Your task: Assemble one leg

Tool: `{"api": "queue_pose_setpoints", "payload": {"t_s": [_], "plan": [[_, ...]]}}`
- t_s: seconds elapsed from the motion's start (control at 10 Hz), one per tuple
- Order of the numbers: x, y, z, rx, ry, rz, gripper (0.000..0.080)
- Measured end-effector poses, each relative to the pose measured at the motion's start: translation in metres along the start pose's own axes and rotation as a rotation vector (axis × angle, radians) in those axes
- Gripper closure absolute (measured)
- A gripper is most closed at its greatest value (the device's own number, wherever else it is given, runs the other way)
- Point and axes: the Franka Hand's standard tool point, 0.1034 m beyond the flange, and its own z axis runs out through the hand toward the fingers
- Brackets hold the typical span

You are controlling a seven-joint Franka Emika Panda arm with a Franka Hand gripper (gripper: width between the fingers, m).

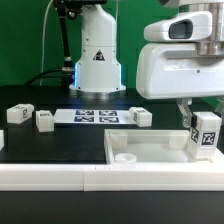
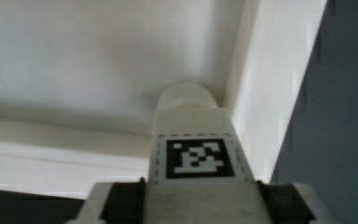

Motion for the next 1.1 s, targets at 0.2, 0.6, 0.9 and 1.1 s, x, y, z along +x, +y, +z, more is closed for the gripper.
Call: {"api": "queue_pose_setpoints", "payload": {"t_s": [0.2,0.6,0.9,1.1], "plan": [[0.0001,0.0001,-0.0002,0.004,0.001,0.102,0.0508],[-0.0032,0.0,0.0015,0.02,0.048,0.683,0.0508],[-0.0046,-0.003,0.0027,0.031,0.048,1.02,0.0507],[-0.0046,-0.0062,0.0032,0.034,0.048,1.285,0.0507]]}}
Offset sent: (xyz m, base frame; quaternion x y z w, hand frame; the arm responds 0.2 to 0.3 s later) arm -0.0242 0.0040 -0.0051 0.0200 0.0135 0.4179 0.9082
